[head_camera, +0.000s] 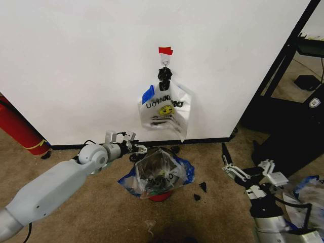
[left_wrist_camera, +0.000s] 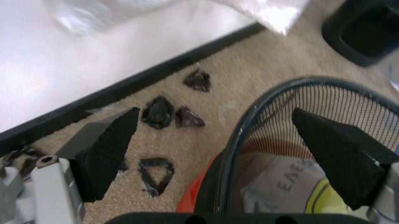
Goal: Pick up the garbage bag from the wall and place it over the trash bin.
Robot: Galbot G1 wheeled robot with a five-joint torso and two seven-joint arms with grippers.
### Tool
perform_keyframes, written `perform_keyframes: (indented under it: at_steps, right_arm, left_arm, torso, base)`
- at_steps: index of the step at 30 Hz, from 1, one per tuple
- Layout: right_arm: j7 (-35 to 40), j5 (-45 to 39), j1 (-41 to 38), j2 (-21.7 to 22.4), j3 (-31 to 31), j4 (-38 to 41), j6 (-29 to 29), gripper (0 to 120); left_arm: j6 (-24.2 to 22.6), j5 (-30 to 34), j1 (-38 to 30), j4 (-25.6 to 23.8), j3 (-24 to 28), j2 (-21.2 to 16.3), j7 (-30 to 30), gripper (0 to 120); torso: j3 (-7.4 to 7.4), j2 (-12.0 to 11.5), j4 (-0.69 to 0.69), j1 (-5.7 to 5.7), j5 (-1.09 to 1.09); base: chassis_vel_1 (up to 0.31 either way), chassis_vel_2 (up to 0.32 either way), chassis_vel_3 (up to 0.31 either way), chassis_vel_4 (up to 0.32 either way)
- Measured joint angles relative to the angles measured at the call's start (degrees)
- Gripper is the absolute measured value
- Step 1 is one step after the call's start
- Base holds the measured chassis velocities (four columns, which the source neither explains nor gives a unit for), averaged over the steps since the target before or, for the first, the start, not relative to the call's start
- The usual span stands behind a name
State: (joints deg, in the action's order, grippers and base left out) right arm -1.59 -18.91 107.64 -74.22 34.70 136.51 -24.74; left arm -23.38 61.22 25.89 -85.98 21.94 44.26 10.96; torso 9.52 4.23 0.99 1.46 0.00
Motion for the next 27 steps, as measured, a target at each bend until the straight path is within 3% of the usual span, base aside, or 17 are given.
perform_keyframes:
  at_steps: [7, 14, 24, 27]
  right_arm:
    - [0.3, -1.4, 2.1, -1.1, 1.7, -1.2, -1.3, 100]
    - [2.0, -2.6, 1.8, -1.6, 1.1, -1.1, 0.0, 100]
    - [3.9, -3.0, 1.6, -2.8, -1.9, -0.5, 1.7, 100]
    - [4.3, -2.9, 1.1, -2.6, -1.6, -0.6, 2.1, 100]
  left_arm:
    - [-1.7, -0.9, -3.6, 3.5, 3.5, 1.4, 5.5, 91]
    - [-1.1, -3.9, -5.4, 6.3, 6.6, 2.6, 8.2, 62]
    - [-2.6, -1.9, -5.4, 4.9, 6.5, 2.1, 8.5, 30]
    - [-3.2, -0.4, -4.7, 4.1, 5.7, 1.9, 7.2, 14]
  torso:
    - [0.0, 0.0, 0.0, -0.01, 0.01]
    - [0.0, 0.0, -0.02, -0.01, 0.0]
    - [0.0, 0.0, 0.0, -0.01, 0.0]
    - [0.0, 0.0, -0.01, -0.01, 0.0]
  base:
    - [0.0, 0.0, 0.0, 0.0]
    - [0.0, 0.0, 0.0, 0.0]
    - [0.0, 0.0, 0.0, 0.0]
    - [0.0, 0.0, 0.0, 0.0]
